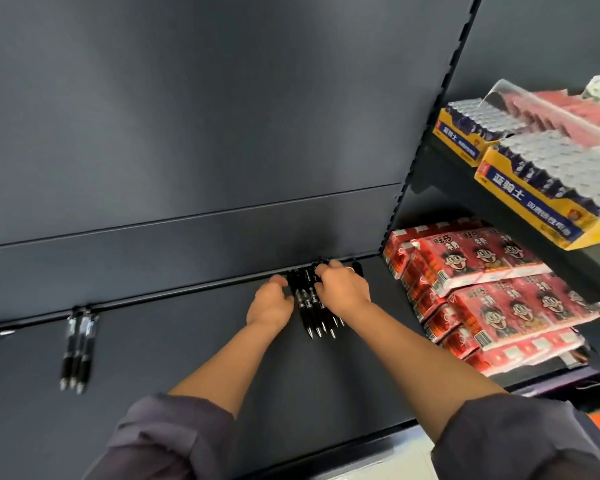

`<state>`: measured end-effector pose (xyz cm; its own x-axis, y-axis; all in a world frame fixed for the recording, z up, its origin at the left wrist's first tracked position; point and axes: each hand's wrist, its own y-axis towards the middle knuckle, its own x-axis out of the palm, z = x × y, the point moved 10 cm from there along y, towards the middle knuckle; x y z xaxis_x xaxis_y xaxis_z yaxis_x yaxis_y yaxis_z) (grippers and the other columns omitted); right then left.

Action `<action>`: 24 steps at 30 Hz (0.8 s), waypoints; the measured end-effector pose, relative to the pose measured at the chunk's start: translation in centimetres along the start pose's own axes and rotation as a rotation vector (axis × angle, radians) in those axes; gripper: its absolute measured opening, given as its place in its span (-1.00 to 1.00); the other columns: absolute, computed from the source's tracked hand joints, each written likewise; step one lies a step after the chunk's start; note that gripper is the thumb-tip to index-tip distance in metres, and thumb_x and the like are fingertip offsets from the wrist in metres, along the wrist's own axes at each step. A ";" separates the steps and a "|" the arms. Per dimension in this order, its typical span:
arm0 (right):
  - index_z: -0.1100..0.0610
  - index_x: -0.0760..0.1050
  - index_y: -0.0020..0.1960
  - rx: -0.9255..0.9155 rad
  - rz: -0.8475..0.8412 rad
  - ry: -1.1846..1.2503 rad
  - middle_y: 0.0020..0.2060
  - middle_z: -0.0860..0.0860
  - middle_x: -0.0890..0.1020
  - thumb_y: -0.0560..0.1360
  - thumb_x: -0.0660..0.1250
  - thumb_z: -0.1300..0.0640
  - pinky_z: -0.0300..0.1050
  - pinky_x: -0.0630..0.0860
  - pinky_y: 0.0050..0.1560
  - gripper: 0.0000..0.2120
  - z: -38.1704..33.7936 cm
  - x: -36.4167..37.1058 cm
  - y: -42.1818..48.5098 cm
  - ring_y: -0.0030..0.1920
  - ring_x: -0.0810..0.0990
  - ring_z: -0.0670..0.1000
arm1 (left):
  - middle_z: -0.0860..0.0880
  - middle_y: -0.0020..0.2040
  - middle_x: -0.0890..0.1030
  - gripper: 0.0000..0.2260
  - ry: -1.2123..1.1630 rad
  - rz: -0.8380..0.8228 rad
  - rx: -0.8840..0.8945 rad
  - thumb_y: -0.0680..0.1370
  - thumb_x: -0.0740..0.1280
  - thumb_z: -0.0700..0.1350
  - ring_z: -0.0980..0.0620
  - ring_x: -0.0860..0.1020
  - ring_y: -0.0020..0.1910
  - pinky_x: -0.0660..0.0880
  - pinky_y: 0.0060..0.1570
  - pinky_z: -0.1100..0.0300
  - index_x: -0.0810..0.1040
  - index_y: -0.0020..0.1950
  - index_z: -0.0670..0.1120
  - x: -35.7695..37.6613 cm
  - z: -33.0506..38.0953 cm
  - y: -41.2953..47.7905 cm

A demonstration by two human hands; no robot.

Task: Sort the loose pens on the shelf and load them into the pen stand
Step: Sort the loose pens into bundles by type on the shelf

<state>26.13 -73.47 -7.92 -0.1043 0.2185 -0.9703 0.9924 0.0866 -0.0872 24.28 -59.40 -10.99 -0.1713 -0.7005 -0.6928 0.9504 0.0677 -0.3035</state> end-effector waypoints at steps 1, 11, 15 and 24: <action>0.10 0.45 0.24 -0.017 0.006 -0.005 0.18 0.09 0.46 0.56 0.18 0.10 -0.01 0.47 -0.04 -0.72 -0.8 -0.1 0.0 0.16 0.48 0.19 | -0.09 0.18 0.51 -0.75 0.060 0.011 0.021 0.56 0.23 -0.14 -0.07 0.51 0.12 0.47 0.04 0.11 0.42 0.24 -0.05 -0.9 -0.1 -0.1; 0.08 0.48 0.21 -0.316 0.066 -0.101 0.12 0.07 0.51 0.58 0.17 0.05 -0.01 0.39 0.07 -0.74 -16.8 0.4 -0.4 0.16 0.45 0.16 | -0.06 0.07 0.55 -0.83 0.447 0.240 0.109 0.58 0.16 -0.08 -0.11 0.50 0.08 0.45 -0.12 0.07 0.51 0.05 -0.05 -15.4 -7.2 -3.8; 0.09 0.50 0.16 -0.413 0.056 -0.094 0.09 0.07 0.54 0.59 0.15 0.01 -0.02 0.40 0.03 -0.75 -27.0 2.4 -1.6 0.13 0.48 0.16 | -0.07 0.07 0.56 -0.81 0.518 0.294 0.110 0.58 0.16 -0.05 -0.12 0.50 0.10 0.43 -0.08 0.06 0.53 0.05 -0.07 -21.7 -13.9 -6.1; 0.06 0.53 0.14 -0.475 -0.188 0.011 0.11 0.06 0.57 0.59 0.16 -0.02 0.00 0.46 0.03 -0.74 -47.0 9.0 -4.8 0.13 0.53 0.14 | -0.06 0.10 0.57 -0.80 0.570 0.299 0.027 0.57 0.16 0.00 -0.13 0.51 0.14 0.45 -0.01 0.04 0.51 0.05 -0.05 -33.4 -30.1 -10.2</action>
<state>17.37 -26.27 -5.58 -0.2818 0.1664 -0.9449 0.8177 0.5568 -0.1458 12.54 -15.34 -4.44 -0.0018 -0.1664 -0.9861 0.9835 0.1782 -0.0319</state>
